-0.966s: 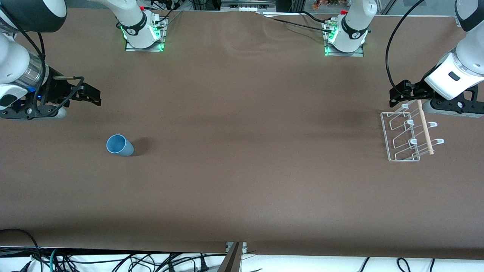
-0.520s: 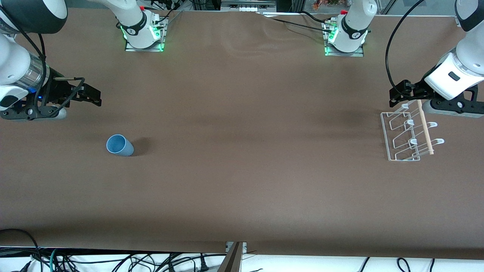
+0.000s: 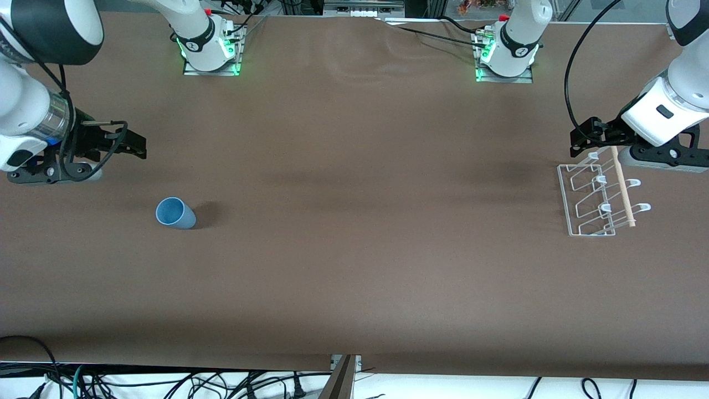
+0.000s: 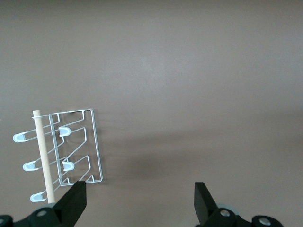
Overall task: Transfer cup to left arm and place on rack
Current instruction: 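Lower the right gripper to the blue cup and close on it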
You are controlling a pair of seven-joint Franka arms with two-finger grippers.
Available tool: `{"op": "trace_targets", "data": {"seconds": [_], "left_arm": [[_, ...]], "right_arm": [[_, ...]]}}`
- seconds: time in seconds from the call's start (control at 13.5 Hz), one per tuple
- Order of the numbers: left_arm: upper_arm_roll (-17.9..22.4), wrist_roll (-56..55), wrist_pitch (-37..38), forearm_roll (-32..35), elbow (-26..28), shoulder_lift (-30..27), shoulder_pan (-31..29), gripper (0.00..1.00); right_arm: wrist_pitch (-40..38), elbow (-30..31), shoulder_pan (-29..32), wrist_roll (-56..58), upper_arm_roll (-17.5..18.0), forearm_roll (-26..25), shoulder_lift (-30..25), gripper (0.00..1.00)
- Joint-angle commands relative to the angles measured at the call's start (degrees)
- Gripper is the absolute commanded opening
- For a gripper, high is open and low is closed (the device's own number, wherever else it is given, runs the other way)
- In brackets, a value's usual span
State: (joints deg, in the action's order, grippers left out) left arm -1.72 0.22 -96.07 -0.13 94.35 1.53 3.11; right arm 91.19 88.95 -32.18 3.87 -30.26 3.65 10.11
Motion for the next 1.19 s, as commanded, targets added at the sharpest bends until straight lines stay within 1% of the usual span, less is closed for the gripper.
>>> {"op": "trace_targets", "data": {"seconds": [0.0,0.15,0.22,0.3,0.59,0.67,0.82,1.04,1.11], "left_arm": [[-0.21,-0.57,1.14,-0.92,-0.93,-0.21,-0.12,1.0],[-0.21,-0.57,1.14,-0.92,-0.84,-0.21,-0.12,1.0],[-0.21,-0.57,1.14,-0.92,-0.84,-0.21,-0.12,1.0],[-0.21,-0.57,1.14,-0.92,-0.93,-0.21,-0.12,1.0],[-0.21,-0.57,1.14,-0.92,-0.84,-0.21,-0.12,1.0],[-0.21,-0.57,1.14,-0.92,-0.93,-0.21,-0.12,1.0],[-0.21,-0.57,1.14,-1.01,-0.84,-0.21,-0.12,1.0],[-0.21,-0.57,1.14,-0.92,-0.93,-0.21,-0.12,1.0],[-0.21,-0.57,1.14,-0.92,-0.93,-0.21,-0.12,1.0]], "right_arm": [[6.34,5.77,2.64,3.25,-0.24,-0.49,-0.45,0.99],[16.51,13.14,3.52,7.1,-0.32,-0.57,1.04,0.99],[21.78,15.09,4.4,7.64,-0.41,-0.58,2.44,0.99],[24.8,15.37,4.93,7.82,-0.41,-0.4,4.8,0.99],[29.13,15.02,5.2,10.53,-0.15,0.21,12.63,0.99],[30.44,14.76,5.72,12.63,-0.06,1.52,15.26,0.99],[31.59,13.36,6.42,14.58,-0.06,8.27,17.91,0.99],[31.59,10.46,7.83,16.87,0.03,12.07,21.69,0.99],[31.59,10.02,7.83,16.87,0.03,12.25,22.49,0.98]]}}
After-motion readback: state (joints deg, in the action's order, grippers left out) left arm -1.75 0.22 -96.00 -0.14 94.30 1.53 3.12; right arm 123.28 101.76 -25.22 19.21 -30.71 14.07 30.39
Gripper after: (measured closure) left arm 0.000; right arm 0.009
